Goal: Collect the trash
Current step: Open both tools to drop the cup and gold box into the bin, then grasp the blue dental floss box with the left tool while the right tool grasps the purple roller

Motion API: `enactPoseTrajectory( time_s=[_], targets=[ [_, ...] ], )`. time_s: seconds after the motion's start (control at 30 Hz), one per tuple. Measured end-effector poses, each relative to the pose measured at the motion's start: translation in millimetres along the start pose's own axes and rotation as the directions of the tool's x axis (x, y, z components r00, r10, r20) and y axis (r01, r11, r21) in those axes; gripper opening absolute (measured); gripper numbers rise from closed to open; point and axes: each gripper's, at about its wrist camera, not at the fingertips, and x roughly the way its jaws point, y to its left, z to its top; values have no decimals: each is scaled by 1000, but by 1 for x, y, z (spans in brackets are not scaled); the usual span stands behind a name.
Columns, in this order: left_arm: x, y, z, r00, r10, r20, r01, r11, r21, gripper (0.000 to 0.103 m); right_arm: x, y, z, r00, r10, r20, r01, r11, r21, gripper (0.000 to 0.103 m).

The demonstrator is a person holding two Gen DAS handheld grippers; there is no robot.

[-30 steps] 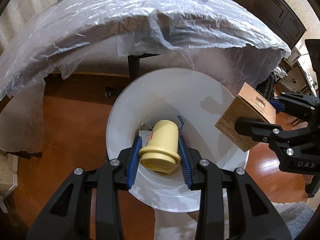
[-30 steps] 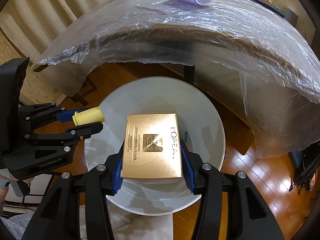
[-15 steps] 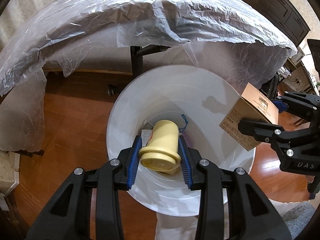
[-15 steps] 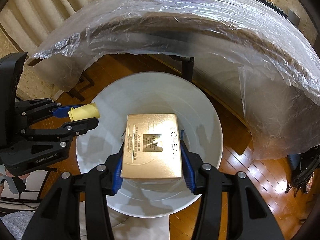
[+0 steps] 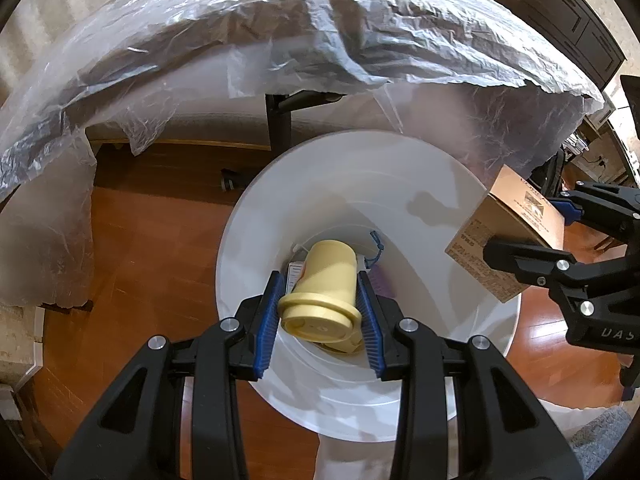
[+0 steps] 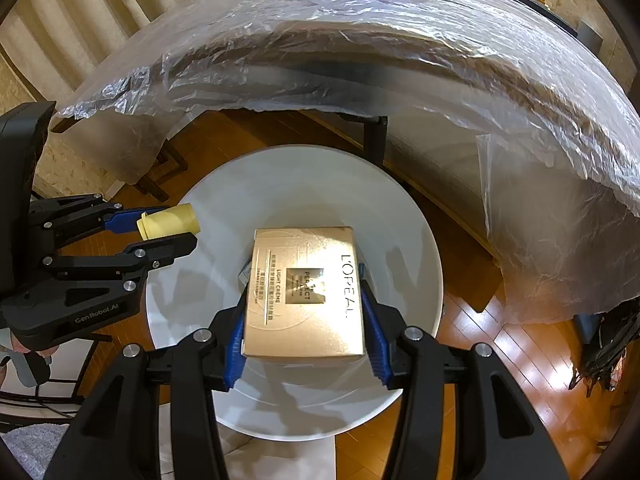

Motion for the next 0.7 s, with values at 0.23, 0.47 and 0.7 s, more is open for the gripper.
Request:
enactPoseTrajectory(
  time_s=[0.23, 0.47, 0.7],
  targets=[
    [-4, -1, 3, 1000, 7, 7, -7, 1000, 2, 38, -5, 3, 2, 1000, -4, 7, 4, 1000, -3, 48],
    [-21, 2, 7, 995, -41, 92, 44, 998, -35, 88, -23, 0, 1, 997, -10, 81, 8, 1000, 24, 87],
    [-52, 7, 8, 988, -41, 146, 50, 997, -58, 88, -60, -2, 0, 987, -8, 159, 2, 999, 38, 87]
  ],
)
